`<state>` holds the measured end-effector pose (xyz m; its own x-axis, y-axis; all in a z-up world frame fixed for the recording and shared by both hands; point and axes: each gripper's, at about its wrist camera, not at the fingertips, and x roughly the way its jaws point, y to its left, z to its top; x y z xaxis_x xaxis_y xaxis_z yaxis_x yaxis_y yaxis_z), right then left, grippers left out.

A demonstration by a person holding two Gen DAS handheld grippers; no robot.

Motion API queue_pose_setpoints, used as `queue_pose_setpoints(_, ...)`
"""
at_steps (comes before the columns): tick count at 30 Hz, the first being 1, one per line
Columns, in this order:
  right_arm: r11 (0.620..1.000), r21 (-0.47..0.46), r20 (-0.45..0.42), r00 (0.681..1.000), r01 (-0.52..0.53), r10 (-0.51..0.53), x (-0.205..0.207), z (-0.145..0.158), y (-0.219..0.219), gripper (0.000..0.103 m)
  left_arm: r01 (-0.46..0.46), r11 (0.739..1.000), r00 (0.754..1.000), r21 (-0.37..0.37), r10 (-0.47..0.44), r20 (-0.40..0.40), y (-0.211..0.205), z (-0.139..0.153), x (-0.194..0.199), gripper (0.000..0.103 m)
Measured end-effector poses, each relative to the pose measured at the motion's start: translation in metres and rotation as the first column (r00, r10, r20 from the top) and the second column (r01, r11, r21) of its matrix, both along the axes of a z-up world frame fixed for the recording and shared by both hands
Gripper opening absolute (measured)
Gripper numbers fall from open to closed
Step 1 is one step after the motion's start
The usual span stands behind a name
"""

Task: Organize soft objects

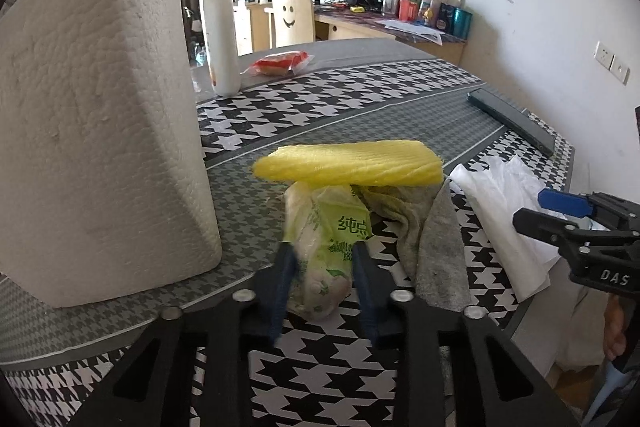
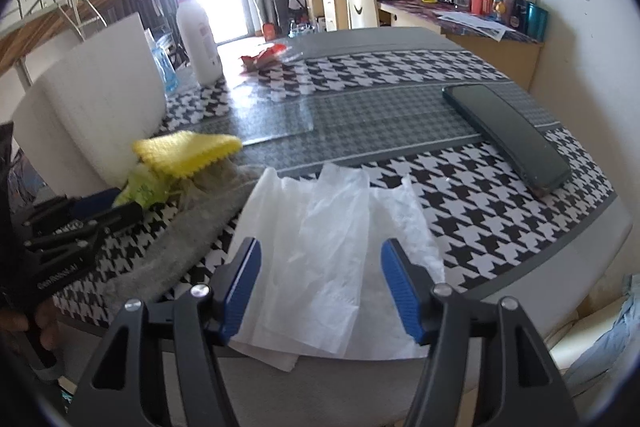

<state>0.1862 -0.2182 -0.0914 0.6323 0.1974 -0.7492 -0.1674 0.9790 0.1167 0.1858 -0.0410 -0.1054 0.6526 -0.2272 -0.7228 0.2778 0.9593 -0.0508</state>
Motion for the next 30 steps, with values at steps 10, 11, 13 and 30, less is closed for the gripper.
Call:
queue_pose_setpoints(10, 0.997, -0.078, -0.023, 1.000, -0.005, 0.003, 0.000, -0.012, 0.009, 0.070, 0.004, 1.000, 0.999, -0.017, -0.004, 0.035, 0.003, 0.008, -0.014, 0.024)
queue_pose_setpoints(11, 0.996, -0.084, -0.023, 1.000, -0.003, 0.001, 0.000, -0.012, 0.010, 0.070, 0.003, 1.000, 0.999, -0.021, -0.002, 0.037, 0.004, 0.010, -0.016, 0.024)
queue_pose_setpoints(13, 0.994, -0.106, -0.022, 1.000, -0.001, -0.001, 0.000, -0.012, 0.013, 0.070, -0.001, 1.000, 0.999, -0.028, 0.002, 0.040, 0.007, 0.011, -0.019, 0.024)
queue_pose_setpoints(30, 0.998, -0.055, -0.013, 1.000, 0.015, -0.015, -0.005, -0.004, 0.003, 0.007, -0.015, 0.997, 0.994, -0.074, 0.023, 0.111, 0.021, 0.035, -0.055, 0.024)
